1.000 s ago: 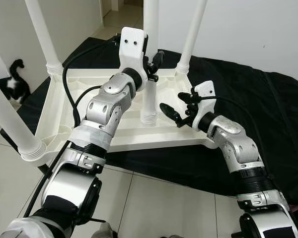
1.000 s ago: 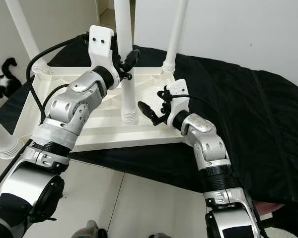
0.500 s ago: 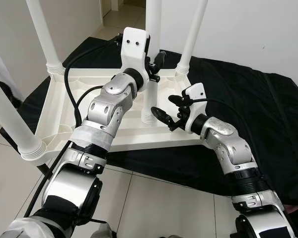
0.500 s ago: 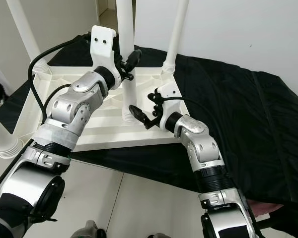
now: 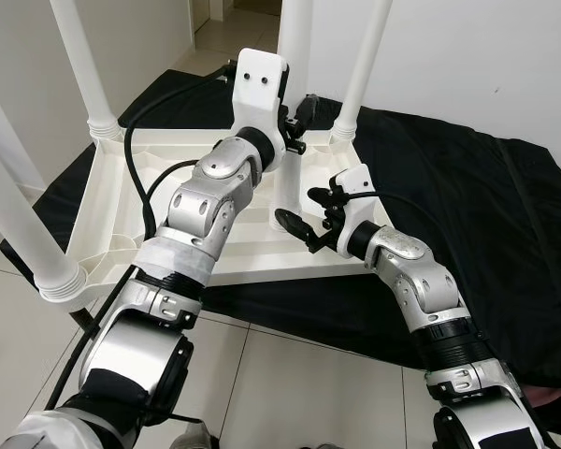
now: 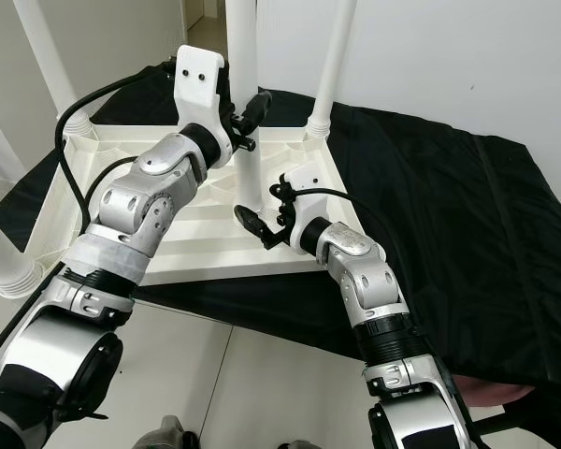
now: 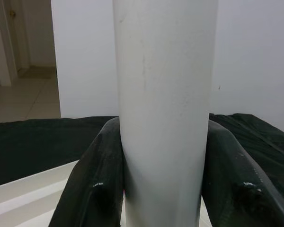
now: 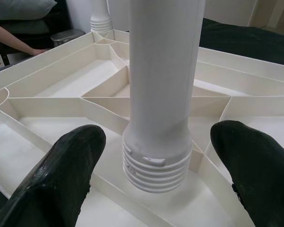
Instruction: Building children table
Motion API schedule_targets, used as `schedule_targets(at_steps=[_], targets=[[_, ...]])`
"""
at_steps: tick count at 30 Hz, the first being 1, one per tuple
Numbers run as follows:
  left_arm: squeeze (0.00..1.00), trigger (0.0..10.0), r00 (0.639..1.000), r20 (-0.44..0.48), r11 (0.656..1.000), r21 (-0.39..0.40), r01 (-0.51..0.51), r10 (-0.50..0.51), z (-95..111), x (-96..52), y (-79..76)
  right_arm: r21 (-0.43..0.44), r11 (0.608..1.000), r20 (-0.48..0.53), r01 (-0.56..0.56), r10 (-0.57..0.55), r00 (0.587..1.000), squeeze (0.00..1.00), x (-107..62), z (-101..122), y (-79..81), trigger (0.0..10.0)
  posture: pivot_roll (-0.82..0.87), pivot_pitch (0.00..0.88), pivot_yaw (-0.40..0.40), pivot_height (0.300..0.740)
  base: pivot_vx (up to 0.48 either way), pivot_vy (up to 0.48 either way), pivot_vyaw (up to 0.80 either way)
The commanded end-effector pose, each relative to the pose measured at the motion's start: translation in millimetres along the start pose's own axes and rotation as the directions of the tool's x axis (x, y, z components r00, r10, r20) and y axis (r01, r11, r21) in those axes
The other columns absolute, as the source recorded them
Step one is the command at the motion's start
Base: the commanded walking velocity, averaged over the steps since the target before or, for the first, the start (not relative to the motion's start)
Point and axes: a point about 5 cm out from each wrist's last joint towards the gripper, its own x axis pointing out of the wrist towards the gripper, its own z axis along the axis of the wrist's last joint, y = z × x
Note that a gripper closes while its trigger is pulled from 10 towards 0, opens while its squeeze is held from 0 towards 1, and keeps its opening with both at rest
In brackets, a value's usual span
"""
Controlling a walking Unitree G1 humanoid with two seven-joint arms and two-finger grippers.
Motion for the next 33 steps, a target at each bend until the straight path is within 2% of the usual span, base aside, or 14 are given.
schedule_targets(at_steps=[1, 7, 9, 14, 18, 23, 33], targets=[[0.00, 10.0, 0.987, 0.028, 0.987, 0.022, 0.156, -0.157, 7.1, 1.3, -11.7, -0.006, 1.000, 0.002, 0.016, -0.016, 1.000, 0.00, -0.5, 1.1, -3.3, 10.0, 0.03, 0.000, -0.059, 0.740, 0.000, 0.000, 0.00], [0.00, 10.0, 0.985, 0.031, 0.985, 0.010, 0.170, -0.170, 7.5, 1.4, -17.3, -0.006, 0.999, 0.013, 0.038, -0.038, 0.999, 0.00, 1.2, 1.5, -3.9, 10.0, 0.02, 0.000, -0.056, 0.740, 0.000, 0.000, 0.00], [0.00, 10.0, 0.982, 0.032, 0.982, -0.009, 0.188, -0.188, 5.8, 1.3, -26.1, -0.004, 0.997, 0.044, 0.071, -0.070, 0.997, 0.00, 7.8, 3.4, -2.0, 10.0, 0.02, 0.000, -0.053, 0.740, 0.000, 0.000, 0.00], [0.00, 10.0, 0.980, 0.035, 0.980, -0.018, 0.197, -0.197, 5.9, 1.5, -30.8, -0.006, 0.996, 0.056, 0.090, -0.089, 0.994, 0.00, 12.0, 3.8, -0.8, 10.0, 0.03, 0.000, -0.052, 0.740, 0.000, 0.000, 0.00], [0.00, 10.0, 0.973, 0.044, 0.973, -0.046, 0.227, -0.225, 5.9, 1.6, -46.8, 0.017, 0.993, 0.082, 0.121, -0.122, 0.989, 0.00, 23.7, 7.3, 2.7, 10.0, 0.04, 0.000, -0.054, 0.740, 0.000, 0.000, 0.00], [0.00, 10.0, 0.969, 0.038, 0.968, -0.049, 0.244, -0.243, 2.7, -0.4, -56.1, 0.023, 0.989, 0.105, 0.148, -0.149, 0.983, 0.00, 27.5, 14.5, -1.0, 10.0, 0.04, 0.000, -0.056, 0.740, 0.000, 0.000, 0.00], [0.00, 10.0, 0.969, 0.033, 0.968, -0.047, 0.247, -0.246, 1.8, -2.1, -58.7, 0.014, 0.989, 0.111, 0.148, -0.149, 0.983, 0.00, 30.7, 16.5, -2.4, 10.0, 0.06, 0.000, -0.060, 0.740, 0.000, 0.000, 0.00]])
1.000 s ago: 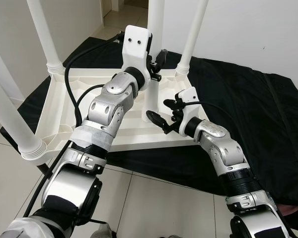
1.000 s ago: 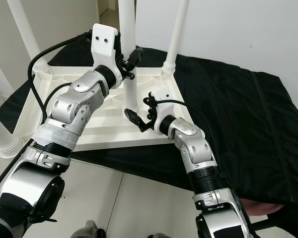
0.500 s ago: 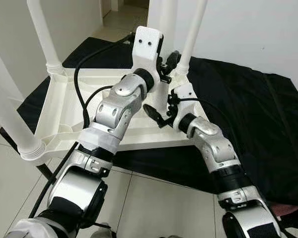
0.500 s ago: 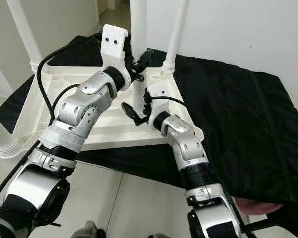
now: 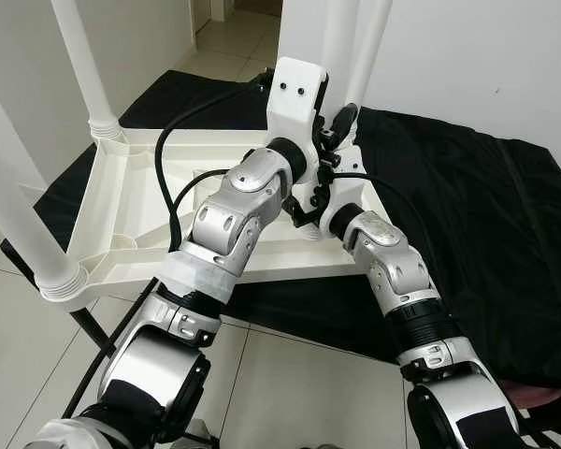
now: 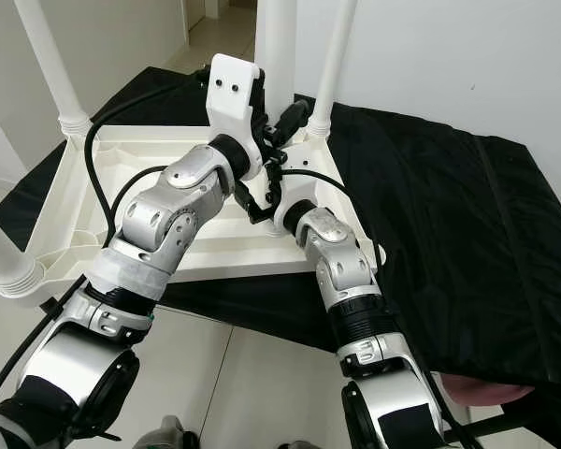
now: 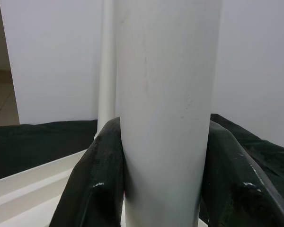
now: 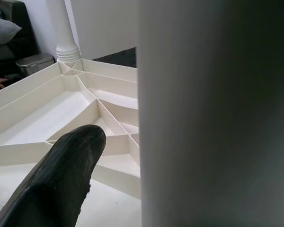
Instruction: Building children table
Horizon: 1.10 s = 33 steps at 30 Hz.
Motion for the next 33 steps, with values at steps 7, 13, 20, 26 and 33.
schedule_targets(at_steps=[7, 13, 20, 26, 33], targets=[[0.00, 10.0, 0.992, 0.004, 0.992, 0.000, 0.128, -0.128, 2.1, 0.8, -15.3, -0.010, 1.000, 0.016, -0.001, 0.001, 1.000, 0.00, 2.8, 5.0, -0.4, 10.0, 0.06, 0.000, -0.060, 0.740, 0.000, 0.000, 0.00], [0.00, 10.0, 0.992, 0.004, 0.992, 0.011, 0.127, -0.127, 3.3, 0.5, -14.9, -0.002, 1.000, -0.005, -0.007, 0.007, 1.000, 0.00, 3.6, 1.4, 0.1, 4.5, 0.06, 0.000, -0.061, 0.740, 0.000, 0.000, 0.00], [0.00, 10.0, 0.991, 0.004, 0.991, 0.012, 0.135, -0.135, 3.7, 1.0, -17.4, 0.000, 1.000, -0.012, -0.004, 0.004, 1.000, 0.00, 4.2, -0.4, -1.3, 0.0, 0.05, 0.000, -0.061, 0.740, 0.000, 0.000, 0.00], [0.00, 10.0, 0.990, 0.004, 0.990, 0.017, 0.142, -0.142, 3.8, 0.7, -19.2, 0.011, 1.000, -0.015, -0.011, 0.011, 1.000, 0.00, 4.4, -0.2, -1.3, 0.0, 0.06, 0.000, -0.062, 0.740, 0.000, 0.000, 0.00], [0.84, 10.0, 0.985, 0.009, 0.985, 0.001, 0.173, -0.173, 4.4, -0.8, -24.0, 0.018, 0.999, 0.001, 0.038, -0.038, 0.999, 0.00, 5.7, 1.7, -5.0, 9.7, 0.06, 0.000, -0.066, 0.740, 0.000, 0.000, 0.00]])
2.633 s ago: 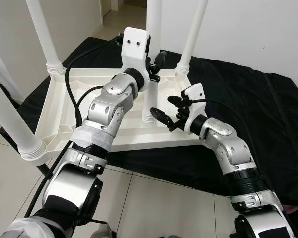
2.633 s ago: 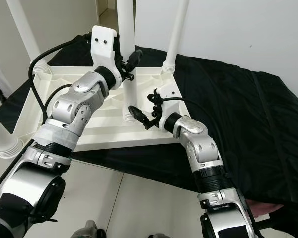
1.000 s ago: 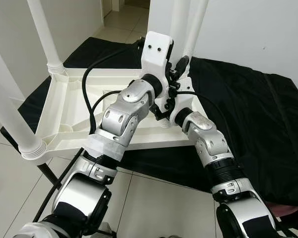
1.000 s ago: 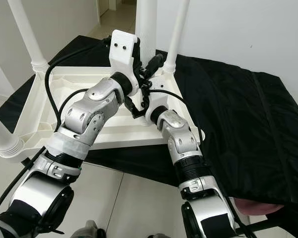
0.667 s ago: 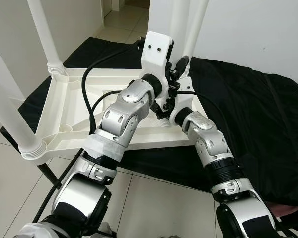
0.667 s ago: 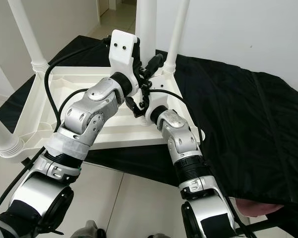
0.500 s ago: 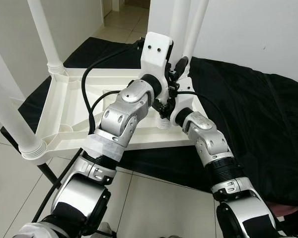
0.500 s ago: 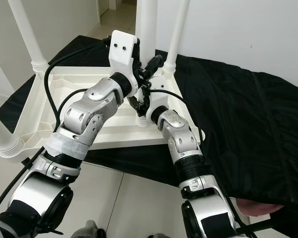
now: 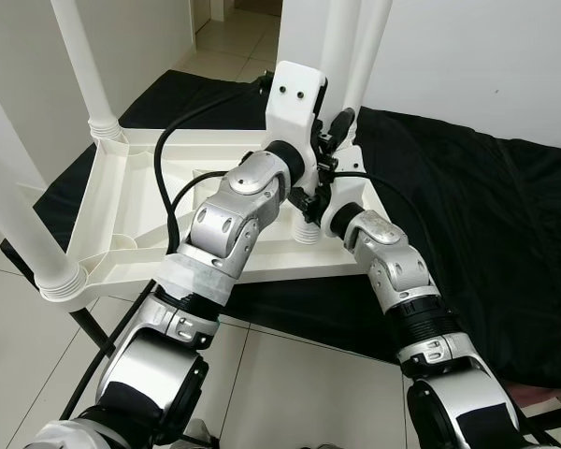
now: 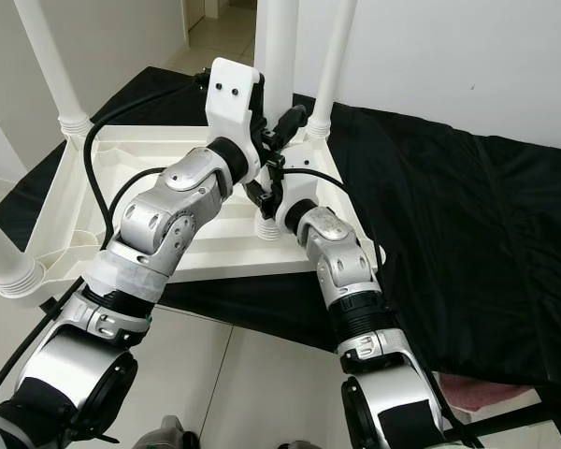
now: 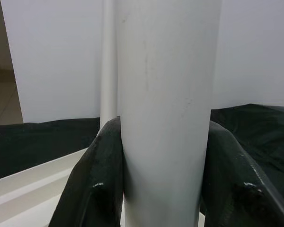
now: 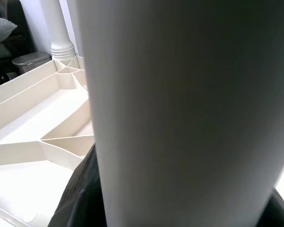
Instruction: Building children table
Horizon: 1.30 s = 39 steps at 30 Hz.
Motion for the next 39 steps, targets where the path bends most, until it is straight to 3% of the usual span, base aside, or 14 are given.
schedule_targets(at_steps=[1, 2, 11, 12, 18, 20, 28, 36, 39], targets=[[0.84, 10.0, 0.986, 0.021, 0.986, -0.010, 0.164, -0.164, 4.3, 1.0, -21.4, 0.006, 1.000, 0.011, 0.013, -0.013, 1.000, 0.00, 3.0, 3.6, -0.6, 9.7, 0.06, 0.000, -0.066, 0.740, 0.000, 0.000, 0.00], [1.00, 10.0, 0.984, 0.025, 0.984, -0.023, 0.179, -0.178, 4.4, -0.2, -22.8, 0.017, 0.999, 0.020, 0.038, -0.038, 0.999, 0.00, 3.2, 4.6, -3.2, 10.0, 0.06, 0.000, -0.070, 0.740, 0.000, 0.000, 0.00], [1.00, 10.0, 0.981, 0.020, 0.981, -0.013, 0.194, -0.193, 3.8, -3.0, -23.9, 0.067, 0.993, 0.046, 0.094, -0.097, 0.994, 0.00, 1.7, 6.4, -10.6, 10.0, 0.07, 0.000, -0.073, 0.740, 0.000, 0.000, 0.00], [0.00, 10.0, 0.982, 0.013, 0.982, 0.001, 0.187, -0.187, 3.2, -3.7, -22.8, 0.083, 0.990, 0.057, 0.114, -0.119, 0.991, 0.00, 0.7, 7.0, -12.9, 10.0, 0.07, 0.000, -0.073, 0.740, 0.000, 0.000, 0.00], [0.00, 10.0, 0.991, -0.015, 0.991, -0.022, 0.129, -0.130, 2.3, -6.0, -12.7, 0.177, 0.968, 0.087, 0.179, -0.197, 0.977, 0.00, -1.4, 10.0, -22.0, 10.0, 0.07, 0.000, -0.076, 0.740, 0.000, 0.000, 0.00], [0.00, 10.0, 0.994, -0.021, 0.993, -0.063, 0.102, -0.103, 3.3, -7.3, -9.3, 0.194, 0.959, 0.094, 0.205, -0.227, 0.969, 0.00, -2.7, 11.0, -26.8, 10.0, 0.07, 0.000, -0.079, 0.740, 0.000, 0.000, 0.00], [0.00, 10.0, 0.997, -0.075, 0.989, -0.147, 0.002, -0.013, -1.1, -13.0, 4.0, 0.209, 0.935, 0.112, 0.285, -0.312, 0.943, 0.00, -8.2, 13.1, -39.8, 10.0, 0.06, 0.000, -0.085, 0.740, 0.000, 0.000, 0.00], [0.00, 10.0, 0.977, -0.099, 0.969, -0.144, -0.200, 0.187, -8.5, -22.2, 35.0, 0.194, 0.921, 0.103, 0.339, -0.363, 0.926, 0.00, -16.6, 8.8, -45.4, 10.0, 0.05, 0.000, -0.086, 0.740, 0.000, 0.000, 0.00], [0.00, 10.0, 0.974, -0.097, 0.965, -0.141, -0.219, 0.207, -9.5, -24.2, 38.7, 0.182, 0.920, 0.109, 0.346, -0.369, 0.923, 0.00, -18.0, 7.6, -45.4, 10.0, 0.04, 0.000, -0.083, 0.740, 0.000, 0.000, 0.00]])
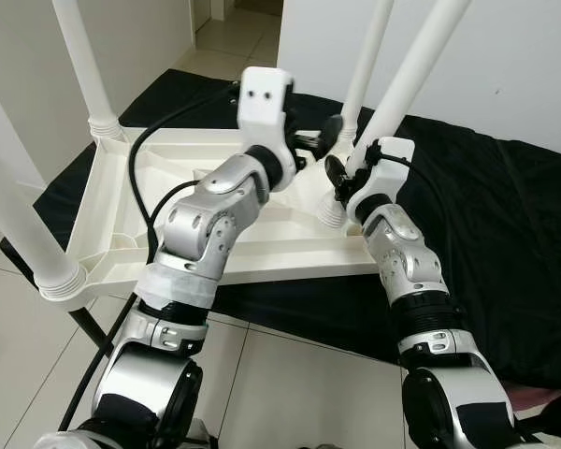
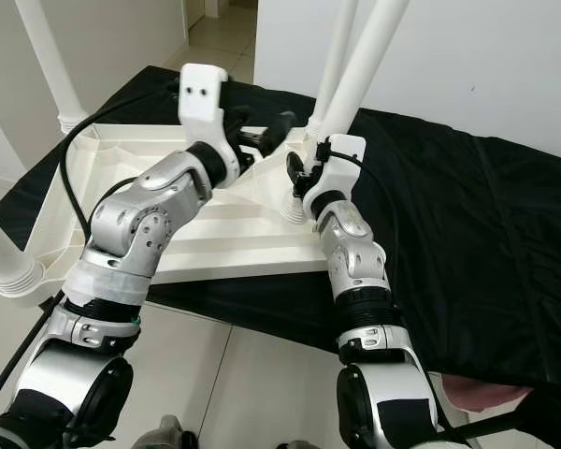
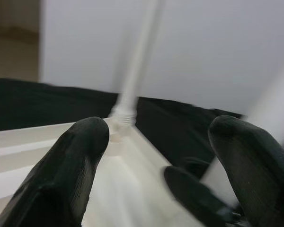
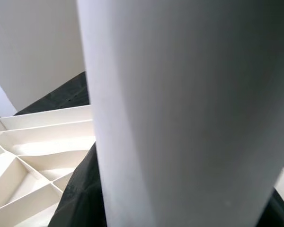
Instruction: Building children table
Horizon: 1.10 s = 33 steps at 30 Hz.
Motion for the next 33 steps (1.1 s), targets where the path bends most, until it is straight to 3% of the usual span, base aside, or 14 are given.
schedule_targets(at_steps=[1, 5, 10, 19, 29, 30, 33], targets=[[0.00, 10.0, 0.999, -0.011, 0.999, 0.003, -0.049, 0.049, -6.5, -2.2, 7.8, -0.029, 0.999, 0.036, 0.020, -0.019, 0.999, 0.00, -3.6, 3.1, -4.9, 10.0, 0.03, 0.000, -0.080, 0.740, 0.000, 0.000, 0.00], [0.00, 10.0, 0.996, -0.006, 0.996, 0.002, -0.086, 0.086, -7.4, -5.9, 14.3, -0.067, 0.997, 0.060, 0.026, -0.022, 0.998, 0.00, -5.9, 3.4, -6.0, 10.0, 0.03, 0.000, -0.080, 0.740, 0.000, 0.000, 0.00], [0.00, 10.0, 0.990, -0.009, 0.988, -0.066, -0.139, 0.138, -13.7, -9.6, 23.3, -0.041, 0.999, 0.075, -0.008, 0.011, 0.997, 0.00, -8.5, 4.7, -7.0, 10.0, 0.02, 0.000, -0.072, 0.740, 0.000, 0.000, 0.00], [0.00, 10.0, 0.994, 0.001, 0.989, -0.101, -0.105, 0.106, -14.3, -12.4, 27.9, -0.021, 1.000, 0.124, 0.001, 0.002, 0.992, 0.00, -15.2, 8.2, -9.4, 10.0, 0.02, 0.000, -0.074, 0.740, 0.000, 0.000, 0.00], [0.00, 10.0, 0.993, 0.069, 0.995, 0.004, -0.096, 0.095, -12.9, -16.0, 24.3, 0.030, 1.000, 0.141, 0.007, -0.011, 0.990, 0.00, -14.2, 9.2, -11.5, 10.0, 0.03, 0.000, -0.088, 0.740, 0.000, 0.000, 0.00], [0.00, 10.0, 0.997, 0.073, 1.000, 0.018, -0.017, 0.016, -12.5, -19.7, 19.5, 0.021, 1.000, 0.168, -0.016, 0.012, 0.986, 0.00, -14.3, 15.8, -10.8, 10.0, 0.04, 0.000, -0.089, 0.740, 0.000, 0.000, 0.00], [0.00, 10.0, 0.996, 0.069, 0.998, 0.036, 0.049, -0.051, -13.6, -24.0, 14.9, 0.004, 1.000, 0.186, -0.030, 0.029, 0.982, 0.00, -17.5, 19.3, -12.5, 10.0, 0.04, 0.000, -0.092, 0.740, 0.000, 0.000, 0.00]])
